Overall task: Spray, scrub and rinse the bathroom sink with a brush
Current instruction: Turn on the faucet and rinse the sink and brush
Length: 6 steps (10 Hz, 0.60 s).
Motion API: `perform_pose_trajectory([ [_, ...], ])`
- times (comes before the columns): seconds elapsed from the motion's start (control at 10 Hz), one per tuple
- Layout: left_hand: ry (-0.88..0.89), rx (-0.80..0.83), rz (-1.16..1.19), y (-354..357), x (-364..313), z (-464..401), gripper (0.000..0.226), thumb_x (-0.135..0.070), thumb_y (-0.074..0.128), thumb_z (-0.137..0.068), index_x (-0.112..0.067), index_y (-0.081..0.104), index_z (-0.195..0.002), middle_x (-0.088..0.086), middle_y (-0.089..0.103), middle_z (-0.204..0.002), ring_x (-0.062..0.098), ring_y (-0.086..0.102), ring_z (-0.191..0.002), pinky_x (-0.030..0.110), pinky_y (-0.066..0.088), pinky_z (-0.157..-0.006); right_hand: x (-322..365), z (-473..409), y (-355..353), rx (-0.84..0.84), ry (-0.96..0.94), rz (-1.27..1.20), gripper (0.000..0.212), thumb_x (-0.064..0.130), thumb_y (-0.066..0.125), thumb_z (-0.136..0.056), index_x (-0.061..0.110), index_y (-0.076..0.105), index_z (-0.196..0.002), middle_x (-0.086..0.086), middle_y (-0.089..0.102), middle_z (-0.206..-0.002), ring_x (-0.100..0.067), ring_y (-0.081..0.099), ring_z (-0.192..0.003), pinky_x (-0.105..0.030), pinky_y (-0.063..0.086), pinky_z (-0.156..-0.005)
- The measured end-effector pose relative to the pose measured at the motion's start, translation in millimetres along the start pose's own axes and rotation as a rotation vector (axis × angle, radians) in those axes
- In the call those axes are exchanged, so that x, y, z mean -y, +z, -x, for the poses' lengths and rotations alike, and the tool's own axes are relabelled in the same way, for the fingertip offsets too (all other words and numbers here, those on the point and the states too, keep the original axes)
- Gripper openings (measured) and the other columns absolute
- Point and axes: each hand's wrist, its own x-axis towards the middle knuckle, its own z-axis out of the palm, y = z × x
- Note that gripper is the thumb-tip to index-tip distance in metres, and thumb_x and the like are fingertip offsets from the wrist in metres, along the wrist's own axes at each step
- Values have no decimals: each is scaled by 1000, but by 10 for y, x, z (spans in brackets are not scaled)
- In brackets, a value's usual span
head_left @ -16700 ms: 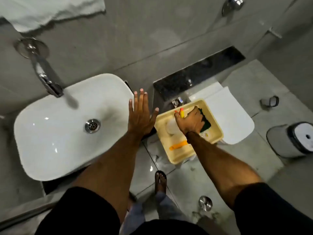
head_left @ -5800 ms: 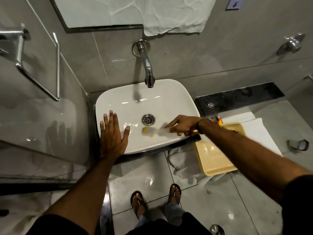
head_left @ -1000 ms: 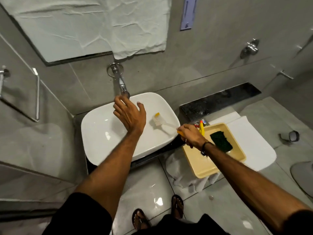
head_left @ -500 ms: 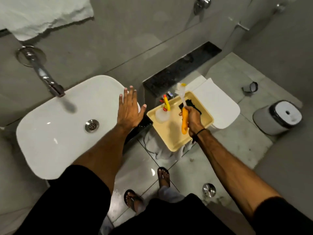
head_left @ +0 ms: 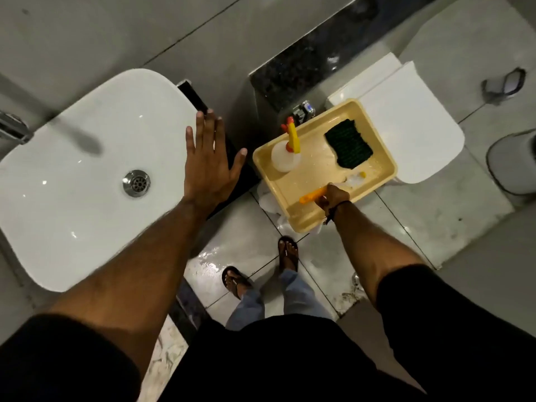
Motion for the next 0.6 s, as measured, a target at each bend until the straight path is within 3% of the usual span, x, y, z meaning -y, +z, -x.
perform_pose_trajectory([
  [0.1,-30,39,-68,-16,-22,-5,87,-67,7,-105,-6,10,-167,15,1,-177,31,-3,-164,53,4,-133,71,-22,120,45,5,-2,26,11,53,-101,1,55,-125,-14,66,-113,-25,70,-85,-34,62,-52],
  [0.2,-43,62,-71,-50,-43,-13,86,-66,7,-105,-7,9,-167,14,-2,-177,30,-6,-164,54,2,-132,128,50,141,-20,4,110,37,14,56,-99,0,55,-133,-16,66,-121,-23,69,-82,-28,57,-44],
  [0.3,-58,66,-60,-56,-35,-14,84,-65,12,-106,-7,11,-167,14,-2,-177,30,-6,-164,54,1,-132,123,99,122,27,-30,143,43,15,48,-103,0,49,-143,-17,63,-128,-18,67,-80,-29,56,-56],
  [0.4,-53,92,-101,-24,-56,-14,86,-68,9,-104,-9,6,-168,13,-5,-177,30,-7,-164,53,1,-133,134,356,131,-38,-22,82,44,24,51,-101,1,54,-138,-19,65,-131,-23,67,-81,-35,58,-67],
  [0.5,-45,90,-48,-18,-34,-23,88,-69,8,-103,-9,8,-168,14,-1,-177,31,-4,-164,52,2,-133,202,604,213,-288,-31,1,39,32,60,-87,6,58,-116,-17,67,-111,-32,68,-80,-44,63,-75],
  [0.6,-26,39,-21,-109,-69,16,89,-68,7,-103,-5,17,-166,17,9,-176,32,5,-164,51,3,-133,612,1030,416,-221,-243,-183,22,24,63,-92,6,54,-101,-12,63,-93,-25,64,-69,-38,60,-61],
])
